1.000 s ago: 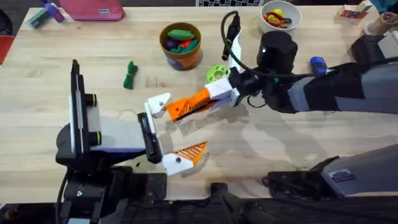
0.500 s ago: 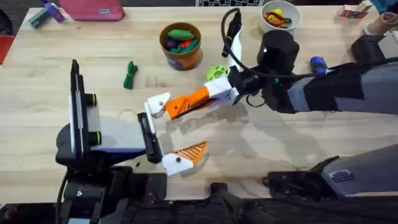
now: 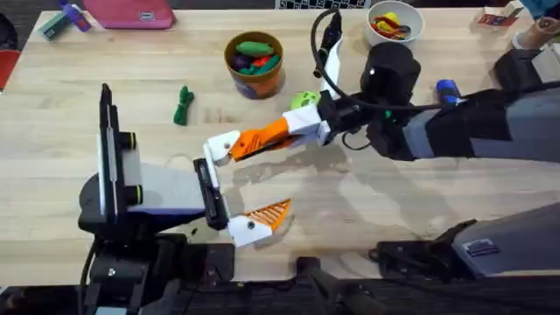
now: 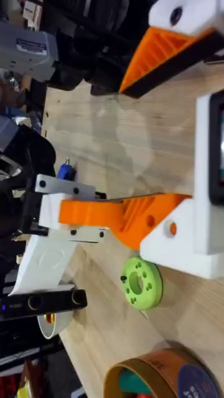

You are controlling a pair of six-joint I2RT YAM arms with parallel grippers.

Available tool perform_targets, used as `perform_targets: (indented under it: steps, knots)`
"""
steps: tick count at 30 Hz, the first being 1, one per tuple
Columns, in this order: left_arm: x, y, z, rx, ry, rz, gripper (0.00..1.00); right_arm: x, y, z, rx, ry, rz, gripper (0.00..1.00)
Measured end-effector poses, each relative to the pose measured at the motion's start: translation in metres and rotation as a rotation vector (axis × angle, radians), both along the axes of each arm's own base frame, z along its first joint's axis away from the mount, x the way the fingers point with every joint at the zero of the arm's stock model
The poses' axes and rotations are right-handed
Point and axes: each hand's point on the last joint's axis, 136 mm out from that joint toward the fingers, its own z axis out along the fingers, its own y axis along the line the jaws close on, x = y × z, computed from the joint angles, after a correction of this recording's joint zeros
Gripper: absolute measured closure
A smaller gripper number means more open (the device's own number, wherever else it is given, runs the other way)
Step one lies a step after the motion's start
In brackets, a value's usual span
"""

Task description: Pick up the gripper from the table and insert it into the empty holder that is missing its gripper. Then pick up a screw, insert it into the mounting hole, and use the screwdriver to tighten it. Finally, clean up the table by picking up the vegetable and placing it into the bucket.

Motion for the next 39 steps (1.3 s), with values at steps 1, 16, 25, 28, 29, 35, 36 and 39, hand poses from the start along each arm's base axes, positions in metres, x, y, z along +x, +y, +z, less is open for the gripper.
perform_targets:
  steps: [1, 16, 25, 28, 29, 35, 36, 39]
  knots:
    - [0.0, 0.0, 0.0, 0.0, 0.0, 0.0, 0.015, -0.001, 0.002, 0.0, -0.002, 0.001, -0.001, 0.992]
    - [0.0, 0.0, 0.0, -0.001, 0.003, 0.001, 0.014, -0.003, 0.018, -0.001, -0.021, 0.029, -0.033, 0.992]
    - [0.0, 0.0, 0.0, -0.001, 0.002, 0.001, 0.015, -0.004, 0.02, 0.0, -0.01, 0.02, -0.055, 0.993]
    - [0.0, 0.0, 0.0, -0.001, 0.003, 0.001, 0.015, -0.004, 0.02, -0.001, -0.01, 0.025, -0.064, 0.993]
    - [0.0, 0.0, 0.0, -0.001, 0.003, 0.001, 0.016, -0.004, 0.02, -0.001, -0.01, 0.027, -0.065, 0.993]
    - [0.0, 0.0, 0.0, -0.001, 0.003, 0.002, 0.015, -0.005, 0.022, -0.001, -0.014, 0.034, -0.068, 0.993]
    - [0.0, 0.0, 0.0, -0.001, 0.003, 0.002, 0.016, -0.005, 0.023, -0.001, -0.014, 0.034, -0.071, 0.993]
    - [0.001, 0.0, 0.0, 0.0, 0.003, 0.007, 0.015, -0.005, 0.024, -0.001, -0.015, 0.035, -0.078, 0.993]
